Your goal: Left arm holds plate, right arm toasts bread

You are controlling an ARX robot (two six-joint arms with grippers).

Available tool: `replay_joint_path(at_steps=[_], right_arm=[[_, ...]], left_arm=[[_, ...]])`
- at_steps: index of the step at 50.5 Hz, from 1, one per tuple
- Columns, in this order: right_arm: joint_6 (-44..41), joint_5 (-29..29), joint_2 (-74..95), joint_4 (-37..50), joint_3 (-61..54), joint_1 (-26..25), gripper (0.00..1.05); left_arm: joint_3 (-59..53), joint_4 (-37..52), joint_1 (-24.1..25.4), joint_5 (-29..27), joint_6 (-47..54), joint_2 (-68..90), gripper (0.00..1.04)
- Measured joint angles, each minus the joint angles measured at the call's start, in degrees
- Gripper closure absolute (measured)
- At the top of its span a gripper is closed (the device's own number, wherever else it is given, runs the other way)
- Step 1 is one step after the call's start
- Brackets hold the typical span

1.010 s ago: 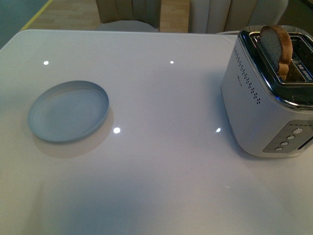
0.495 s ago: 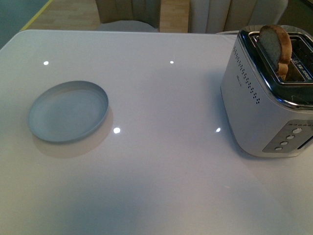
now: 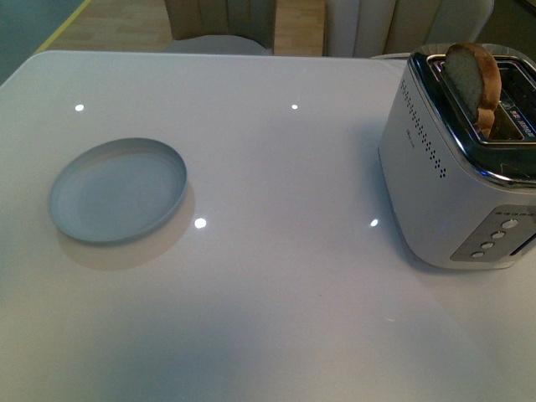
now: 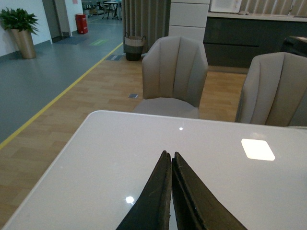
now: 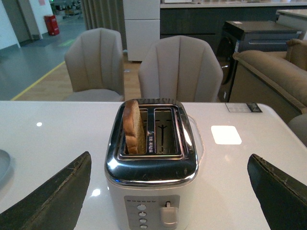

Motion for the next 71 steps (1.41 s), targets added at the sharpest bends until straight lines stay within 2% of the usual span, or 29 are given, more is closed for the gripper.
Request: replay_joint_path(at_steps=[3, 6, 11, 43, 71], right_arm=[[0.0, 0.0, 0.0, 0.0, 0.0, 0.0, 0.09], [0.0, 0.0, 0.0, 0.0, 0.0, 0.0, 0.09], [0.0, 0.0, 0.0, 0.0, 0.0, 0.0, 0.09], [0.0, 0.0, 0.0, 0.0, 0.0, 0.0, 0.09], [0.0, 0.0, 0.0, 0.0, 0.0, 0.0, 0.09]], left_arm=[[-1.1, -1.0, -0.5, -0.7, 0.1, -2.0, 1.02], [-2.7, 0.7, -2.4, -3.6, 0.1, -2.5, 1.02], [-5.2, 0.6, -4.2, -4.0, 0.1, -4.3, 1.02], [-9.4, -24.3, -4.3, -4.3, 0.1, -34.3, 1.02], [-9.4, -38.2, -4.3, -4.3, 0.1, -48.9, 1.02]])
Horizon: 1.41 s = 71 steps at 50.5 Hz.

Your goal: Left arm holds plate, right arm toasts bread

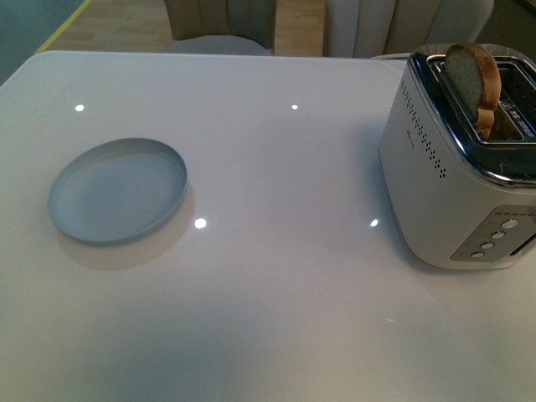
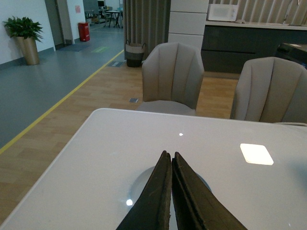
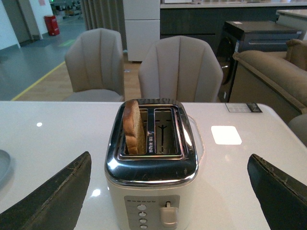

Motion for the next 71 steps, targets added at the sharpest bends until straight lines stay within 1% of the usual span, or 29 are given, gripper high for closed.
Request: replay_joint_path(at_steps=[23, 26, 29, 53, 54, 58, 60, 61, 65, 69, 71], right_arm=[[0.0, 0.0, 0.0, 0.0, 0.0, 0.0, 0.09], [0.0, 0.0, 0.0, 0.0, 0.0, 0.0, 0.09], [0.0, 0.0, 0.0, 0.0, 0.0, 0.0, 0.09], [0.0, 0.0, 0.0, 0.0, 0.0, 0.0, 0.09], [0.0, 0.0, 0.0, 0.0, 0.0, 0.0, 0.09], [0.0, 0.0, 0.0, 0.0, 0.0, 0.0, 0.09], [0.0, 0.0, 0.0, 0.0, 0.0, 0.0, 0.09], [0.0, 0.0, 0.0, 0.0, 0.0, 0.0, 0.09], [0.0, 0.0, 0.0, 0.0, 0.0, 0.0, 0.09], [0.0, 0.0, 0.0, 0.0, 0.0, 0.0, 0.09], [0.0, 0.0, 0.0, 0.0, 0.0, 0.0, 0.09]], left_arm=[[0.0, -7.2, 0.0, 0.0, 0.0, -7.3, 1.02], [0.0, -13.7, 0.0, 0.0, 0.0, -11.8, 1.02], [0.0, -16.3, 0.0, 0.0, 0.0, -15.1, 1.02], [0.0, -17.0, 0.0, 0.0, 0.0, -16.7, 1.02], [0.0, -17.0, 0.0, 0.0, 0.0, -16.7, 1.00], [0.0, -17.0, 0.0, 0.0, 0.0, -16.7, 0.80], [0.0, -17.0, 0.0, 0.0, 0.0, -16.7, 0.73], [0.0, -17.0, 0.0, 0.0, 0.0, -16.7, 0.71], [0.0, -17.0, 0.0, 0.0, 0.0, -16.7, 0.57], [0.0, -17.0, 0.0, 0.0, 0.0, -16.7, 0.46], [0.0, -17.0, 0.0, 0.0, 0.0, -16.7, 0.39]])
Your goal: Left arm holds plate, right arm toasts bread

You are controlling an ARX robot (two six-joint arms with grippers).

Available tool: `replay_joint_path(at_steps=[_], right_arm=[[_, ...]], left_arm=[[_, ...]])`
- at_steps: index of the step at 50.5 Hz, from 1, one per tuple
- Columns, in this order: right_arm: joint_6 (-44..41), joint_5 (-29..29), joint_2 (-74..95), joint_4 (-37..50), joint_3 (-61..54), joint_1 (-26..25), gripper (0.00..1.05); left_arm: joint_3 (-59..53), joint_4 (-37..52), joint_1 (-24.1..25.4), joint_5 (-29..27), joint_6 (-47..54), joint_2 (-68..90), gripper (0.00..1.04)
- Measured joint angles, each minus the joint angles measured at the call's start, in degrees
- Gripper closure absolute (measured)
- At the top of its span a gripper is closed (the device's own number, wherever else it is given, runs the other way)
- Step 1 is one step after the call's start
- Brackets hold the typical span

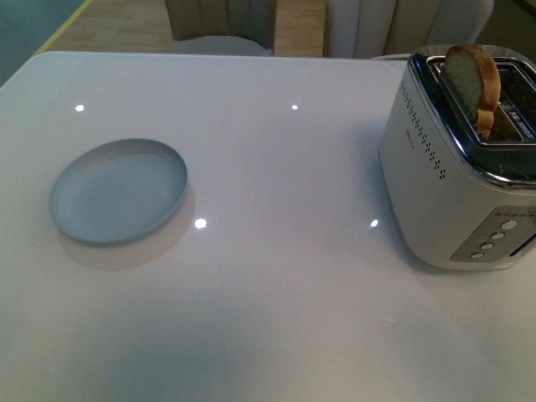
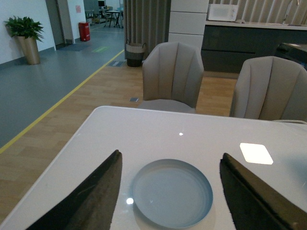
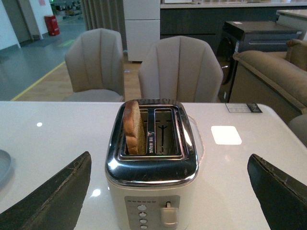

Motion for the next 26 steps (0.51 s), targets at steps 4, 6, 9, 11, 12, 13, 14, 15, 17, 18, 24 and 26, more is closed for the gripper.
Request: replay_joint_path(at_steps=[4, 6, 9, 11, 12, 13, 14, 15, 17, 18, 24, 26], right_arm=[[0.0, 0.0, 0.0, 0.0, 0.0, 0.0, 0.09], [0.0, 0.0, 0.0, 0.0, 0.0, 0.0, 0.09], [0.0, 0.0, 0.0, 0.0, 0.0, 0.0, 0.09], [0.0, 0.0, 0.0, 0.0, 0.0, 0.0, 0.09], [0.0, 0.0, 0.0, 0.0, 0.0, 0.0, 0.09], [0.0, 0.0, 0.0, 0.0, 0.0, 0.0, 0.09], [0.0, 0.0, 0.0, 0.0, 0.0, 0.0, 0.09], [0.0, 0.0, 0.0, 0.0, 0.0, 0.0, 0.09], [0.0, 0.0, 0.0, 0.0, 0.0, 0.0, 0.09], [0.0, 0.0, 0.0, 0.0, 0.0, 0.0, 0.09], [0.0, 0.0, 0.0, 0.0, 0.0, 0.0, 0.09], [0.0, 0.0, 0.0, 0.0, 0.0, 0.0, 0.09]], left_arm=[[0.0, 0.0, 0.0, 0.0, 0.0, 0.0, 0.27], [0.0, 0.0, 0.0, 0.0, 0.0, 0.0, 0.20], [0.0, 0.0, 0.0, 0.0, 0.0, 0.0, 0.11], [0.0, 0.0, 0.0, 0.0, 0.0, 0.0, 0.06], [0.0, 0.0, 0.0, 0.0, 0.2, 0.0, 0.06], [0.0, 0.0, 0.0, 0.0, 0.1, 0.0, 0.07], [0.0, 0.0, 0.0, 0.0, 0.1, 0.0, 0.08], [0.0, 0.0, 0.0, 0.0, 0.1, 0.0, 0.08], [0.0, 0.0, 0.0, 0.0, 0.1, 0.0, 0.08], [0.0, 0.0, 0.0, 0.0, 0.2, 0.0, 0.07], [0.0, 0.0, 0.0, 0.0, 0.1, 0.0, 0.07], [0.0, 0.0, 0.0, 0.0, 0.2, 0.0, 0.07]])
